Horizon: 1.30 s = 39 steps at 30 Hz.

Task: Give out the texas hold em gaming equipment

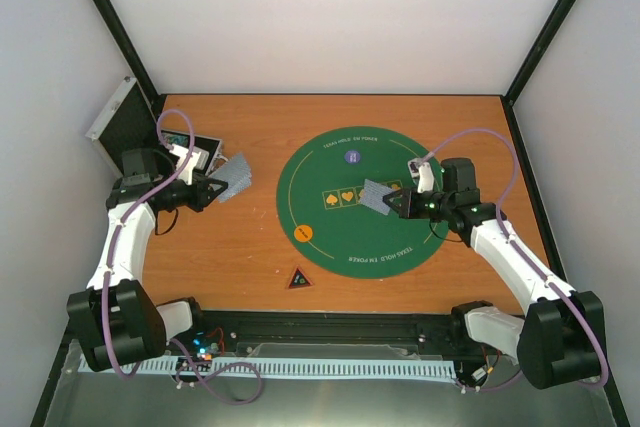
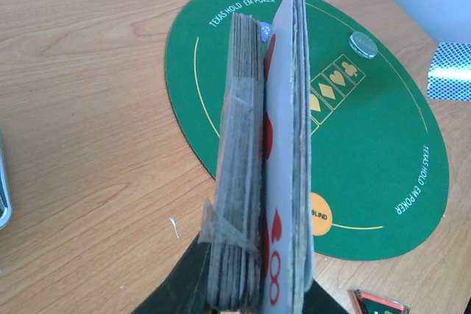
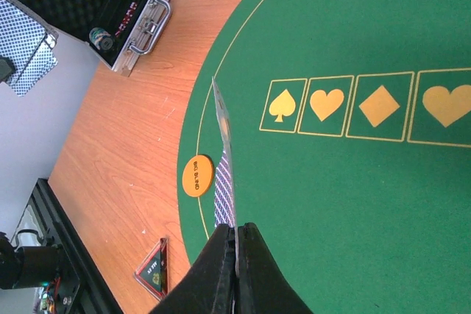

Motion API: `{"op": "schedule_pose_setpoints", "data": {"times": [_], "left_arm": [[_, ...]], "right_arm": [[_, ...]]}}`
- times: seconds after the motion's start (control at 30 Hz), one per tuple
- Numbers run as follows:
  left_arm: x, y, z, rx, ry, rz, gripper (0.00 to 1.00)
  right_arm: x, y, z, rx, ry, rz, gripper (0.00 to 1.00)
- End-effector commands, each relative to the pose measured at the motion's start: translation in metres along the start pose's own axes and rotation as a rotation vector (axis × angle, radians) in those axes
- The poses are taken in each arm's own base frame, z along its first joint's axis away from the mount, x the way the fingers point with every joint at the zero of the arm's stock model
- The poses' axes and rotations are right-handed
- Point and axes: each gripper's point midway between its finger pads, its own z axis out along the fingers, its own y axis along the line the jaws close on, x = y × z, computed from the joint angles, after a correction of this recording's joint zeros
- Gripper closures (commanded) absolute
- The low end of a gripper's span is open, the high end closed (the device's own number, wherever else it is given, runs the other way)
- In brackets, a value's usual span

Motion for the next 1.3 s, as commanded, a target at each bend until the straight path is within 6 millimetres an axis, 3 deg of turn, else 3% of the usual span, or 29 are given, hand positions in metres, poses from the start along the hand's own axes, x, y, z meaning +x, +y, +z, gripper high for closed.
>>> {"op": "schedule_pose_setpoints", "data": {"times": [0.0, 0.1, 0.17, 0.23, 0.33, 0.4, 0.5, 0.63, 0.73, 0.87, 1.03, 1.1, 1.27], "left_arm": [[-0.010, -0.003, -0.004, 0.010, -0.036, 0.025, 0.99], [-0.010, -0.003, -0.004, 0.012, -0.036, 0.026, 1.00], [-0.010, -0.004, -0.004, 0.014, -0.038, 0.032, 1.00], [-0.012, -0.013, -0.007, 0.041, -0.052, 0.062, 0.99], [-0.019, -0.037, -0.014, 0.115, -0.085, 0.112, 0.99], [-0.016, -0.063, -0.012, 0.211, -0.064, 0.154, 0.99], [-0.002, -0.104, 0.001, 0.370, 0.015, 0.203, 0.99], [-0.011, -0.145, -0.008, 0.631, -0.018, 0.192, 0.99], [-0.022, -0.154, -0.015, 0.729, -0.041, 0.190, 0.99], [-0.021, -0.143, -0.002, 0.732, -0.030, 0.151, 0.99], [0.017, -0.085, 0.047, 0.489, 0.190, -0.015, 0.99], [0.035, -0.070, 0.054, 0.452, 0.244, -0.048, 0.99], [0.042, -0.023, 0.057, 0.409, 0.263, -0.200, 0.99]], "right_arm": [[0.000, 0.008, -0.001, -0.029, -0.003, -0.020, 0.97], [-0.001, 0.016, -0.001, -0.062, -0.001, -0.043, 0.97], [-0.001, 0.033, 0.000, -0.113, 0.007, -0.094, 0.97], [0.002, 0.062, 0.000, -0.182, 0.023, -0.193, 0.97], [0.010, 0.125, -0.005, -0.353, 0.057, -0.384, 0.97], [0.014, 0.165, -0.012, -0.468, 0.050, -0.494, 0.97], [0.017, 0.204, -0.016, -0.577, 0.010, -0.601, 0.97], [0.010, 0.222, 0.002, -0.618, -0.004, -0.612, 0.97], [0.004, 0.223, 0.022, -0.594, 0.028, -0.623, 0.97], [0.005, 0.214, 0.047, -0.543, 0.062, -0.637, 0.97], [0.014, 0.200, 0.068, -0.529, 0.123, -0.596, 0.97], [0.018, 0.194, 0.074, -0.515, 0.141, -0.581, 0.97], [0.029, 0.182, 0.085, -0.497, 0.188, -0.524, 0.97]]}}
